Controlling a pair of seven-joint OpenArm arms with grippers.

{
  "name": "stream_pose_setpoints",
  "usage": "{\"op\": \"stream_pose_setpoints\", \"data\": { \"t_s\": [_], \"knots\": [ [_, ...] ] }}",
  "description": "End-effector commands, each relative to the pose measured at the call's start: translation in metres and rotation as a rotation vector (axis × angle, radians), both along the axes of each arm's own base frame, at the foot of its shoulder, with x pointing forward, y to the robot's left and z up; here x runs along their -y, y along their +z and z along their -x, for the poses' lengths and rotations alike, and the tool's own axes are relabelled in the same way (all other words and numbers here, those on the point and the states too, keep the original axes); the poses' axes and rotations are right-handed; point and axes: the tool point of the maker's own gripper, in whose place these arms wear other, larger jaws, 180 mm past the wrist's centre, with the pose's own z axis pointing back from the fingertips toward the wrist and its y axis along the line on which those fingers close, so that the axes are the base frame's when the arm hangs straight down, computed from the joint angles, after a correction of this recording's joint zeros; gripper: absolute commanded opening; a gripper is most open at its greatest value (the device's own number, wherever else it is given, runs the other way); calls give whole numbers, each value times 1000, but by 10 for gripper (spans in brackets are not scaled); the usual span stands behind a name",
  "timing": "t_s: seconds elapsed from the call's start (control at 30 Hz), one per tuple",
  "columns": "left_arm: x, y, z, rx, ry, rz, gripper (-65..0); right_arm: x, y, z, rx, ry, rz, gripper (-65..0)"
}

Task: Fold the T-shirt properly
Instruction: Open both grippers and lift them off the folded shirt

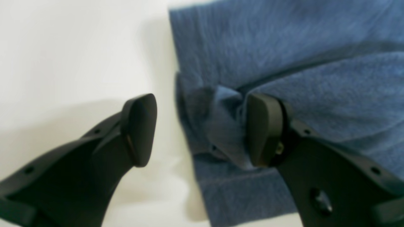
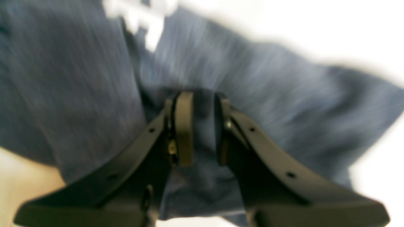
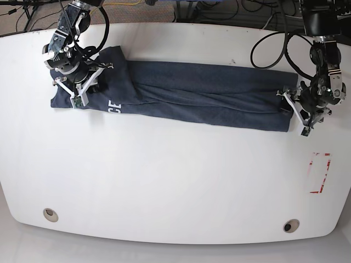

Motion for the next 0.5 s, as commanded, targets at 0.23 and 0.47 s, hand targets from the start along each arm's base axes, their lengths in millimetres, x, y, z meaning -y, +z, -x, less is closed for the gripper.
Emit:
{"op": "stream_pose_setpoints", "data": {
  "t_s": [0.23,0.47],
  "knots": [
    [-3,80,-13,170,-21,-112,-240,3,58,-26,147,15,84,-547],
    [-6,102,-1,212,-12,-154,-240,6,66,-32,130,9,107,-549]
  ]
}}
